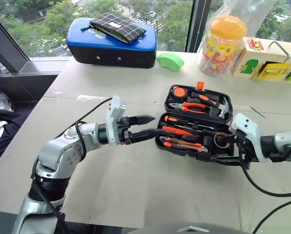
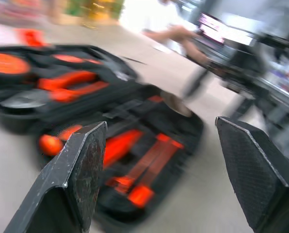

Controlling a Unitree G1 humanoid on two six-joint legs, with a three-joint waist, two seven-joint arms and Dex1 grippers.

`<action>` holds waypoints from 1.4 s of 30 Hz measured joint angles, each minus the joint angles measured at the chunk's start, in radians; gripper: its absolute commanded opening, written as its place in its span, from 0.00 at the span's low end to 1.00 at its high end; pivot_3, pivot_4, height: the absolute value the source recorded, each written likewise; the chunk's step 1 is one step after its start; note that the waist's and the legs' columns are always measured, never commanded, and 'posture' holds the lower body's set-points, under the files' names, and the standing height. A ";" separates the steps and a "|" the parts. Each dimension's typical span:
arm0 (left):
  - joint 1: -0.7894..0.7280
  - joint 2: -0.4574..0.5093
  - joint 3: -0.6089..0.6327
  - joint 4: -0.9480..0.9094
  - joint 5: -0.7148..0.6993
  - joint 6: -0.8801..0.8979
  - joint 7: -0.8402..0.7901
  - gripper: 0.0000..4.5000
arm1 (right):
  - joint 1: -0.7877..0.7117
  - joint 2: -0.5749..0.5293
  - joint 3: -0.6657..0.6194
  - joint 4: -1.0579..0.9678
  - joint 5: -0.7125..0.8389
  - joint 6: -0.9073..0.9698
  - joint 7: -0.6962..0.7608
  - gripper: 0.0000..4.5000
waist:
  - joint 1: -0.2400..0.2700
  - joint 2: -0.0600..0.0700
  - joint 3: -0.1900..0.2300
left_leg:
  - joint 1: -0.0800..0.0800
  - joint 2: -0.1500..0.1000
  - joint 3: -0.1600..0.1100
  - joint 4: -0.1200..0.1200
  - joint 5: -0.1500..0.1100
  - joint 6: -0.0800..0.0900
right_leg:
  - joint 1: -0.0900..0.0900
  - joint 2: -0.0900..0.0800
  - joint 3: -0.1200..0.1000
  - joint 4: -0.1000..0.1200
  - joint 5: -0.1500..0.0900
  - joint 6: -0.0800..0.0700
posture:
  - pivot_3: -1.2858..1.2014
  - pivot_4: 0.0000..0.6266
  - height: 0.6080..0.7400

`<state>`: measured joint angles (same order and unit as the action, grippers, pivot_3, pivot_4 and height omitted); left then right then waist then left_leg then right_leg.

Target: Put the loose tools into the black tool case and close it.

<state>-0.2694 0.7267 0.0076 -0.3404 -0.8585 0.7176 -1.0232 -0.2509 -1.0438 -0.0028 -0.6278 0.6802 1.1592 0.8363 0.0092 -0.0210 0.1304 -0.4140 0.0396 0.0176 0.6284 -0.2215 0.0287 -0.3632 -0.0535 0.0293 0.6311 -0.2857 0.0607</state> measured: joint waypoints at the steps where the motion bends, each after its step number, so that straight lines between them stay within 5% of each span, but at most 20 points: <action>1: 0.034 0.036 -0.015 -0.029 0.002 -0.010 -0.066 0.81 | 0.000 -0.011 0.030 0.002 -0.025 -0.020 -0.004 0.88 | -0.002 0.000 0.000 | 0.000 0.001 0.001 0.000 0.000 0.000 | 0.000 -0.001 0.000 0.000 0.000 -0.001 | 0.52 0.24 1.00; 6: 0.092 0.068 -0.040 -0.067 0.054 -0.085 -0.188 0.81 | -0.037 -0.011 0.115 0.046 -0.089 -0.065 -0.005 0.88 | 0.001 0.002 0.001 | 0.000 0.002 0.002 0.001 0.000 0.000 | 0.000 -0.004 0.001 -0.001 0.000 -0.001 | 0.52 0.24 1.00; 9: 0.139 0.066 -0.040 -0.063 0.095 -0.145 -0.220 0.81 | -0.059 -0.011 0.158 0.083 -0.129 -0.081 -0.001 0.67 | 0.002 0.002 0.001 | 0.000 0.000 0.003 0.001 0.000 0.000 | 0.000 -0.009 0.001 -0.003 0.000 -0.001 | 0.52 0.24 1.00; 15: 0.389 0.066 -0.025 -0.043 0.180 -0.337 -0.321 0.81 | -0.082 -0.017 0.198 0.145 -0.200 -0.117 0.009 0.02 | -0.004 0.001 0.001 | -0.001 -0.001 0.004 -0.002 0.000 0.000 | -0.001 -0.016 0.001 -0.005 0.000 -0.001 | 0.52 0.24 1.00; 21: 0.593 0.110 0.055 -0.280 0.157 -0.371 -0.295 0.81 | -0.038 -0.082 0.185 0.084 -0.169 -0.092 0.060 0.01 | 0.005 0.002 0.000 | -0.001 -0.001 0.003 -0.006 0.000 0.000 | -0.001 -0.021 0.003 -0.007 0.000 -0.001 | 0.52 0.24 1.00; 28: 0.417 0.136 0.061 -0.474 0.005 -0.197 -0.073 0.81 | -0.030 -0.082 0.186 0.055 -0.158 -0.064 0.068 0.01 | 0.003 0.004 0.000 | 0.000 -0.001 0.005 -0.004 0.000 0.000 | 0.001 -0.020 0.000 -0.007 0.000 -0.001 | 0.52 0.24 1.00; 38: 0.235 0.131 0.010 -0.468 -0.071 -0.069 0.066 0.81 | -0.029 -0.085 0.214 0.054 -0.186 -0.068 0.059 0.01 | 0.003 0.004 0.000 | 0.000 -0.001 0.004 -0.002 0.000 0.000 | 0.001 -0.009 -0.003 -0.006 0.000 -0.001 | 0.52 0.24 1.00; 42: 0.238 0.131 0.012 -0.440 -0.071 -0.069 0.053 0.81 | -0.030 -0.100 0.220 0.059 -0.204 -0.084 0.074 0.26 | 0.004 0.004 0.000 | 0.000 -0.001 0.004 -0.001 0.000 0.000 | 0.002 -0.009 -0.003 -0.006 0.000 0.000 | 0.52 0.24 1.00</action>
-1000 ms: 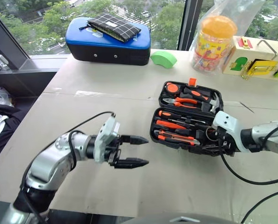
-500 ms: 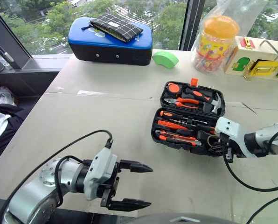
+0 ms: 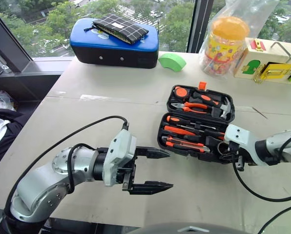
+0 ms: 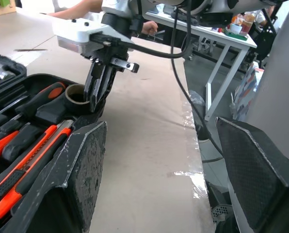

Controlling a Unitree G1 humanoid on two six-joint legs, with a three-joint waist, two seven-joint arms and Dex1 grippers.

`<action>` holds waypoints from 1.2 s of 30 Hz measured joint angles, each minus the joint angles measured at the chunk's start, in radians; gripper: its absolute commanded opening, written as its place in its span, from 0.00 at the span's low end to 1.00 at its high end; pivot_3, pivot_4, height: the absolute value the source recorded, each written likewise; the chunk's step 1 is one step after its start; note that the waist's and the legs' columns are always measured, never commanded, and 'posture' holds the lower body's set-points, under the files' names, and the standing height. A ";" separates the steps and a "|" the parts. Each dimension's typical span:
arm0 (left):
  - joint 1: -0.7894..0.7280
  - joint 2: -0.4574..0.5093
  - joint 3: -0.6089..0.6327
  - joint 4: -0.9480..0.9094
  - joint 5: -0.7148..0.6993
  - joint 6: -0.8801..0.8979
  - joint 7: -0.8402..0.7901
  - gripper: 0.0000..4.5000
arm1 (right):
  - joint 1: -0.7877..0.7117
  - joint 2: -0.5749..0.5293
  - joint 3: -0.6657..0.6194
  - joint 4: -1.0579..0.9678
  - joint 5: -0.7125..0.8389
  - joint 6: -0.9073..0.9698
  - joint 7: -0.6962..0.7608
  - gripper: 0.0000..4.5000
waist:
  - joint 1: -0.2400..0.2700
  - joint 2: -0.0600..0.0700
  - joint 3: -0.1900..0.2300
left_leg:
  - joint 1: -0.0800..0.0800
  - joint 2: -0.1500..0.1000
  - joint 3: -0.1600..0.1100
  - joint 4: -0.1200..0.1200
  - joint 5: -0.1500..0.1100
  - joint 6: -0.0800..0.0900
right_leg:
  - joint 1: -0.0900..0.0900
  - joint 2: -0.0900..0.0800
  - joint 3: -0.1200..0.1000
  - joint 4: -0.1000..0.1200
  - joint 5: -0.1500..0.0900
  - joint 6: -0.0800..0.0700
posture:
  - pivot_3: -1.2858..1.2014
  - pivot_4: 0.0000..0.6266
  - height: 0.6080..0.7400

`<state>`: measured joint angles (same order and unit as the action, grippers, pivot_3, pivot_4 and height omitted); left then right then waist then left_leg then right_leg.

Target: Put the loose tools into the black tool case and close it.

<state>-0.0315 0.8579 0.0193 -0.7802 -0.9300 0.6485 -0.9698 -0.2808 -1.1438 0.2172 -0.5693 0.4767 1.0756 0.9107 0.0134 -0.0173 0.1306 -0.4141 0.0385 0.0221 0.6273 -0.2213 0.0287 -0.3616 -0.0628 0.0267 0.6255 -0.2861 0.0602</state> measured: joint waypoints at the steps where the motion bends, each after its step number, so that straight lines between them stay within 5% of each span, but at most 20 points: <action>1: 0.011 0.001 0.005 0.019 0.003 -0.006 -0.017 0.81 | -0.001 -0.003 -0.004 0.001 -0.007 -0.009 0.000 0.39 | 0.001 0.000 0.000 | 0.000 0.000 0.000 0.000 0.000 0.000 | 0.000 0.000 -0.001 0.000 0.000 0.000 | 0.52 0.24 1.00; 5: 0.030 0.001 0.010 0.049 0.015 -0.021 -0.040 0.81 | -0.001 -0.005 -0.040 0.000 -0.001 -0.015 0.008 0.76 | 0.001 0.000 0.000 | 0.000 0.000 -0.001 -0.001 0.000 0.000 | 0.000 0.001 -0.001 0.000 0.000 0.000 | 0.52 0.24 1.00; 15: -0.005 -0.041 -0.004 0.096 0.047 -0.030 -0.038 0.81 | 0.064 -0.008 -0.183 -0.063 0.138 0.011 0.062 0.76 | 0.000 -0.001 0.000 | 0.000 0.001 0.000 0.002 0.000 0.000 | 0.001 0.001 0.000 0.001 0.000 0.000 | 0.52 0.24 1.00; 36: -0.050 -0.050 -0.028 0.085 0.026 0.026 0.013 0.81 | 0.043 -0.014 -0.040 -0.047 0.081 -0.014 0.065 0.76 | -0.002 0.000 0.001 | 0.000 0.001 -0.001 0.002 0.000 0.000 | 0.000 0.002 0.000 0.001 0.000 0.001 | 0.52 0.24 1.00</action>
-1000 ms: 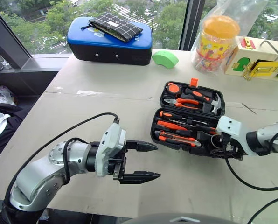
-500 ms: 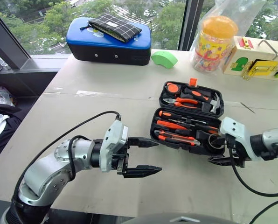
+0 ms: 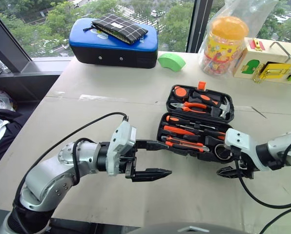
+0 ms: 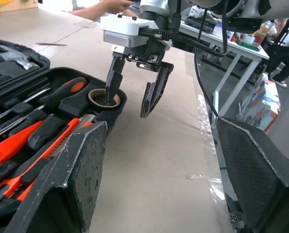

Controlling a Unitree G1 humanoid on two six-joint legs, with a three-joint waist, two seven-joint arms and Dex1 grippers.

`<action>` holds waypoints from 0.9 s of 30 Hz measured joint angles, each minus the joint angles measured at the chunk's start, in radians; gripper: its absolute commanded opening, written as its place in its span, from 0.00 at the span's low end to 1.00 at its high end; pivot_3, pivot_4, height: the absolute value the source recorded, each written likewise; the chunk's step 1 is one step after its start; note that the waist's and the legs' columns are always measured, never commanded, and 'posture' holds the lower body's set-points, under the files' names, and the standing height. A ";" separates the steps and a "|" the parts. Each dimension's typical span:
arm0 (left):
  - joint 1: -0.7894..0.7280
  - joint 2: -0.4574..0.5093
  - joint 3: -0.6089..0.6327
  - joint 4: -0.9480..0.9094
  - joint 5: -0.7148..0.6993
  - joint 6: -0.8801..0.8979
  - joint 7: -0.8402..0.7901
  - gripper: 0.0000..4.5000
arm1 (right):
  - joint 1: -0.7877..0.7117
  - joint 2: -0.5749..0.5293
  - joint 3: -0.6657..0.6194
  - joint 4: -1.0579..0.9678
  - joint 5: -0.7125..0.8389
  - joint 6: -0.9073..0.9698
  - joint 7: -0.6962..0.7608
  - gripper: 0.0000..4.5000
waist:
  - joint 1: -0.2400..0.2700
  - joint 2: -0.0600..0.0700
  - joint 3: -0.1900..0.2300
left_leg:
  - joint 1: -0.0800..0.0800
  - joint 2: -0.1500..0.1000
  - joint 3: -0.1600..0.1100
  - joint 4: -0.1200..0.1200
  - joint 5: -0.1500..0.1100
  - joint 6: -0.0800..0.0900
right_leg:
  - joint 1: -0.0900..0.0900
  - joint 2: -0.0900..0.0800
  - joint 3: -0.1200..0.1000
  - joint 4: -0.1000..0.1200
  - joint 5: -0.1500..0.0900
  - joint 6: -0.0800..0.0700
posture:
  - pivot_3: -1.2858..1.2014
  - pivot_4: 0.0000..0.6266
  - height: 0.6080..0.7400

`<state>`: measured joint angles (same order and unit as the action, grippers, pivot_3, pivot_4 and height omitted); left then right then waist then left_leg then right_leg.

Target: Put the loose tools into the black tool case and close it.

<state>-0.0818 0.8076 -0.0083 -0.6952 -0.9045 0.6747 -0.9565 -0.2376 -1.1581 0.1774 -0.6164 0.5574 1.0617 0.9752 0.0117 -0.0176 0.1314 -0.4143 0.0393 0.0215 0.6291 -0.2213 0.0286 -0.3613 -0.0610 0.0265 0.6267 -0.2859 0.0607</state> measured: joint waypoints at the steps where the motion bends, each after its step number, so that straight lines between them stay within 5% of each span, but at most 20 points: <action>1: 0.005 0.000 0.000 0.000 0.000 0.000 0.000 0.81 | 0.001 -0.001 -0.001 0.000 0.000 0.000 0.000 0.76 | 0.000 0.000 0.000 | 0.000 0.000 0.000 0.000 0.000 0.000 | 0.000 0.000 0.000 0.000 0.000 0.000 | 0.52 0.24 1.00; 6: 0.006 -0.025 0.049 0.043 -0.034 0.017 0.052 0.81 | 0.026 0.030 -0.161 -0.002 0.069 -0.003 -0.003 0.76 | 0.002 0.000 0.000 | 0.000 0.000 0.000 0.001 0.000 0.000 | 0.000 0.000 0.000 0.000 0.000 0.000 | 0.52 0.24 1.00; 11: -0.136 -0.165 0.063 0.184 -0.021 0.073 0.274 0.81 | -0.075 0.276 -0.326 0.067 0.144 0.002 -0.158 0.76 | 0.002 -0.002 0.000 | -0.001 -0.001 -0.001 0.005 0.000 0.000 | 0.002 0.003 0.000 0.002 0.005 0.008 | 0.52 0.24 1.00; 14: -0.311 -0.229 0.061 0.348 0.021 0.129 0.415 0.81 | -0.161 0.354 -0.344 0.171 0.099 0.034 -0.320 1.00 | 0.004 -0.004 0.000 | -0.001 -0.002 -0.002 0.006 0.001 0.000 | 0.002 0.006 0.001 0.002 0.007 0.010 | 0.52 0.24 1.00; 19: -0.630 -0.353 0.036 0.814 0.193 0.150 0.547 0.81 | -0.265 0.467 -0.341 0.372 -0.052 0.115 -0.589 1.00 | 0.002 -0.005 -0.001 | -0.003 -0.002 0.001 0.005 0.001 0.000 | 0.000 0.007 0.002 0.003 0.007 0.011 | 0.52 0.24 1.00; 27: -0.867 -0.483 -0.037 1.386 0.431 -0.023 0.448 0.81 | -0.378 0.573 -0.364 0.608 -0.140 0.165 -0.737 1.00 | -0.002 -0.005 -0.001 | -0.003 -0.001 0.000 -0.006 0.003 -0.004 | -0.005 0.009 0.000 0.002 0.007 0.011 | 0.52 0.24 1.00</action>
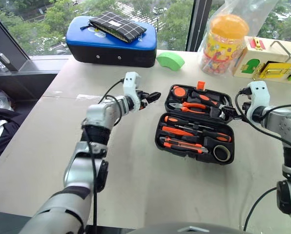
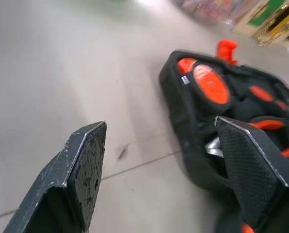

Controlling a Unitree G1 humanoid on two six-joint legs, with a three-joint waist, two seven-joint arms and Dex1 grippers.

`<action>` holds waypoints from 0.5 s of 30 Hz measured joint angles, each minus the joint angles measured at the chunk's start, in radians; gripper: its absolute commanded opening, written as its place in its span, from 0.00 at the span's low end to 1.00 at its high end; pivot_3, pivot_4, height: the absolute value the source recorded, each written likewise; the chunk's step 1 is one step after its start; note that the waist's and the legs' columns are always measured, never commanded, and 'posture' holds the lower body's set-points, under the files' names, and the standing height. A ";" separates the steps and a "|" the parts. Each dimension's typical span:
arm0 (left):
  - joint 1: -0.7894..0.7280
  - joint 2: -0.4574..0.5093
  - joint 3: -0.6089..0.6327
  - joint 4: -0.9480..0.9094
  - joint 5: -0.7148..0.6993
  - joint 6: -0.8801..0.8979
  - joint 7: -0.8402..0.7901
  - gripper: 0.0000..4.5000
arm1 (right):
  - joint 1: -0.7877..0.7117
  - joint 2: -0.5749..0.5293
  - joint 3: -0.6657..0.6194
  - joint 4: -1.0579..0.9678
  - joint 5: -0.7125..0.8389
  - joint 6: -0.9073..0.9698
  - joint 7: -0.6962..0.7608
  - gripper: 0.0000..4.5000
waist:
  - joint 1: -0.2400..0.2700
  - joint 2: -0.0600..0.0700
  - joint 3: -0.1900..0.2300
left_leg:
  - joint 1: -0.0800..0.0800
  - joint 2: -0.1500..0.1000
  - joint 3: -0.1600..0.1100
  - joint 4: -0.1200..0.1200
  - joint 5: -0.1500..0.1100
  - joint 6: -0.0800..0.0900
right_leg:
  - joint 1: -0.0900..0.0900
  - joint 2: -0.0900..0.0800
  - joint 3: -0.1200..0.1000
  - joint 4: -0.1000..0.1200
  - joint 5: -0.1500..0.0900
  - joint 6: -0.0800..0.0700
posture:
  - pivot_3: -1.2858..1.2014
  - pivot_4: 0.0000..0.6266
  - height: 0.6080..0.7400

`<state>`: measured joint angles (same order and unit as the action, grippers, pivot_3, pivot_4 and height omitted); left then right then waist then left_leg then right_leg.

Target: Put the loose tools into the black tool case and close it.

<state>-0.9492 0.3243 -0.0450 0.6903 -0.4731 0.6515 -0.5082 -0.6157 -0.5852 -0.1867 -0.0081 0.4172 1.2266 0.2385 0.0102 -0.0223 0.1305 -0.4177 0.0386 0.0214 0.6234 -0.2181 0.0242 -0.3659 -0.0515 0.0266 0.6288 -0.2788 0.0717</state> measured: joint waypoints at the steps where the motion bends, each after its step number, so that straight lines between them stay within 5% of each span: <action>1: -0.031 -0.012 -0.003 0.058 0.024 -0.025 -0.012 0.81 | -0.005 0.004 0.000 0.020 -0.007 -0.006 -0.004 1.00 | 0.001 0.000 0.000 | 0.000 0.000 0.000 0.000 -0.001 0.001 | 0.000 0.000 0.000 -0.001 0.000 0.000 | 0.52 0.24 1.00; 7: -0.157 -0.096 0.003 0.338 0.126 -0.125 -0.106 0.81 | -0.014 0.039 -0.021 0.102 -0.021 -0.013 -0.013 1.00 | 0.000 0.000 0.000 | -0.001 0.000 0.002 0.001 -0.002 0.004 | 0.000 -0.001 0.001 -0.001 0.000 0.000 | 0.52 0.24 1.00; 15: -0.216 -0.120 0.061 0.431 0.157 -0.112 -0.127 0.81 | -0.008 0.048 -0.126 0.069 -0.004 0.016 -0.020 1.00 | -0.005 0.000 0.000 | 0.000 0.000 0.000 0.001 -0.002 0.004 | 0.000 0.000 0.001 0.001 0.000 0.000 | 0.52 0.24 1.00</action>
<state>-1.1655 0.2040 0.0160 1.1213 -0.3157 0.5399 -0.6355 -0.6236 -0.5371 -0.3132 0.0607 0.4136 1.2421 0.2187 0.0053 -0.0221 0.1306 -0.4181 0.0385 0.0219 0.6244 -0.2204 0.0281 -0.3660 -0.0518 0.0271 0.6301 -0.2788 0.0719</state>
